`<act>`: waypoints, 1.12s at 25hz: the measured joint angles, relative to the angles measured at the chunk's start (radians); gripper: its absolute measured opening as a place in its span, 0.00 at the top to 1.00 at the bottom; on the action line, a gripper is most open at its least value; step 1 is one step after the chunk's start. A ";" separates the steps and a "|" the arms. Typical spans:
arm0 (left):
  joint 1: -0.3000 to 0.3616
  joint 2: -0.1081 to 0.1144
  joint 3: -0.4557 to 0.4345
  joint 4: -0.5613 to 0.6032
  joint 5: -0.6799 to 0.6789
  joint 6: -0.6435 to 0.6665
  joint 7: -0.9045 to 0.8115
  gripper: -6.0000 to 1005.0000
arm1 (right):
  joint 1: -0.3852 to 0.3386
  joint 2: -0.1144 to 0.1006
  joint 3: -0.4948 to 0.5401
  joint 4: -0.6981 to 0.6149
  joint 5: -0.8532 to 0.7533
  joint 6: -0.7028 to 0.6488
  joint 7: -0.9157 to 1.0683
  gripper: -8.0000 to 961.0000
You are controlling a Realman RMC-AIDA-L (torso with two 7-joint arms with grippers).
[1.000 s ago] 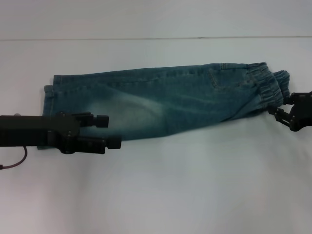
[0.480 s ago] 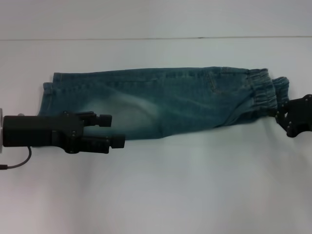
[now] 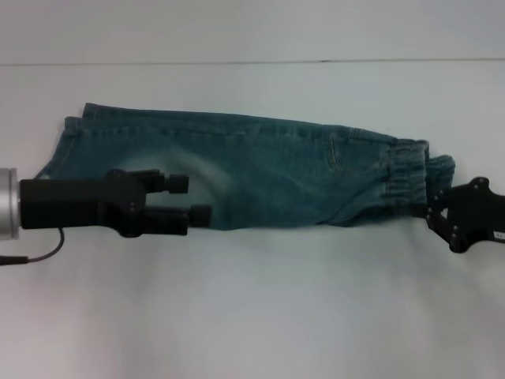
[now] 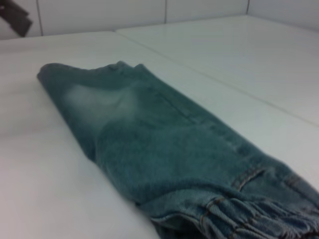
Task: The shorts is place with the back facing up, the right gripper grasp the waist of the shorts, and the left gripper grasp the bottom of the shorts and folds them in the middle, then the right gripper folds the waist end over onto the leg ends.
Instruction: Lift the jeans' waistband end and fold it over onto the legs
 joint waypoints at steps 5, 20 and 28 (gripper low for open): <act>-0.011 -0.032 0.000 -0.016 -0.012 -0.085 0.063 0.12 | -0.037 0.001 -0.004 -0.019 0.002 -0.019 0.019 0.95; -0.126 -0.045 0.000 -0.552 -0.266 -0.469 0.572 0.74 | -0.116 0.008 -0.032 -0.203 0.008 -0.116 0.145 0.93; -0.253 -0.046 -0.012 -0.851 -0.306 -0.723 0.785 0.89 | -0.127 0.010 -0.094 -0.290 0.024 -0.122 0.210 0.93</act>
